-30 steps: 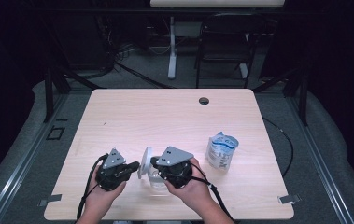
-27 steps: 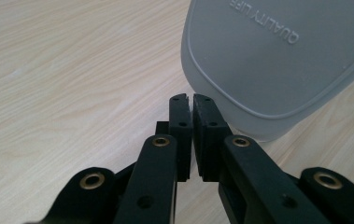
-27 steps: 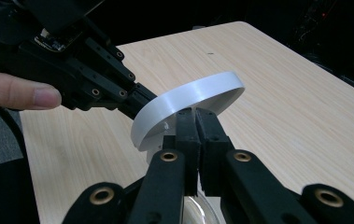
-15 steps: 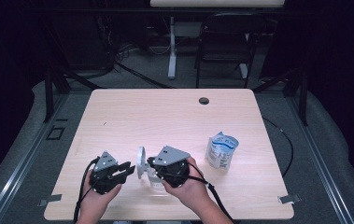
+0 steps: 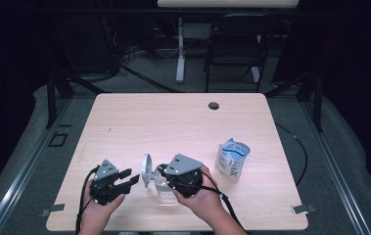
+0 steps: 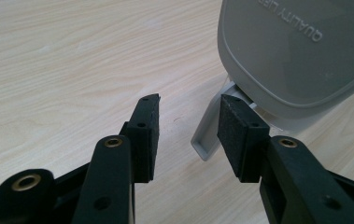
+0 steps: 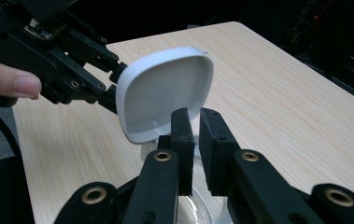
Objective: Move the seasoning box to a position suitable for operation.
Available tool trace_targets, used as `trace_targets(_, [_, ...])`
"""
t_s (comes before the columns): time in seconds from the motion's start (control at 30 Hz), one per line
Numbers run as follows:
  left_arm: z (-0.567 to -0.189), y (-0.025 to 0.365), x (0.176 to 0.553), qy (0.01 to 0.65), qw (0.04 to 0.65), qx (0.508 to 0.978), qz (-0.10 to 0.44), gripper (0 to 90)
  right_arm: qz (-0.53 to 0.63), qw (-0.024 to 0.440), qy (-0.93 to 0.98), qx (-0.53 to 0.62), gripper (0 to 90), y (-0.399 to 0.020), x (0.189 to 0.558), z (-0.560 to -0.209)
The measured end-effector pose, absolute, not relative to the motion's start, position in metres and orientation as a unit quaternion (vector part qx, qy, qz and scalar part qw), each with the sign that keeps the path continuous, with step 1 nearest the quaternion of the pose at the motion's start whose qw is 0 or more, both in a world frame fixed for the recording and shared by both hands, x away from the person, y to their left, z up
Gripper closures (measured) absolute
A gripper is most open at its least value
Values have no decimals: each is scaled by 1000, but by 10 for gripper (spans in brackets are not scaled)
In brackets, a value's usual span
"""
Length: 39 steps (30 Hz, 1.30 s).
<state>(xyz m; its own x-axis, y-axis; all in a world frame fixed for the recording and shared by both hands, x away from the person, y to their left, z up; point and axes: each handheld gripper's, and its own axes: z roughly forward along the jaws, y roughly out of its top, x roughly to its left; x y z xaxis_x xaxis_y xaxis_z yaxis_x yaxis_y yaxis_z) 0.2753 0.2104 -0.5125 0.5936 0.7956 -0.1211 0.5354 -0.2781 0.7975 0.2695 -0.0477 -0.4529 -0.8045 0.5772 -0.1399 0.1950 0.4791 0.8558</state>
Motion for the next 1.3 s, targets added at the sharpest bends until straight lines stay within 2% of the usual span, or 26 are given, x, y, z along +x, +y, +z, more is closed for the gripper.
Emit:
trace_targets(0.33, [-507, 211, 268, 439, 429, 775, 149, 584, 453, 231, 823, 255, 717, -78, 263, -456])
trace_targets(0.63, [-502, 213, 260, 451, 429, 766, 158, 539, 453, 226, 819, 270, 608, -97, 259, -463])
trace_targets(0.93, [-498, 210, 259, 447, 430, 767, 163, 525, 453, 236, 811, 286, 547, -115, 256, -465])
trace_targets(1.3, [-497, 209, 272, 434, 443, 769, 157, 523, 453, 243, 804, 299, 519, -128, 257, -473])
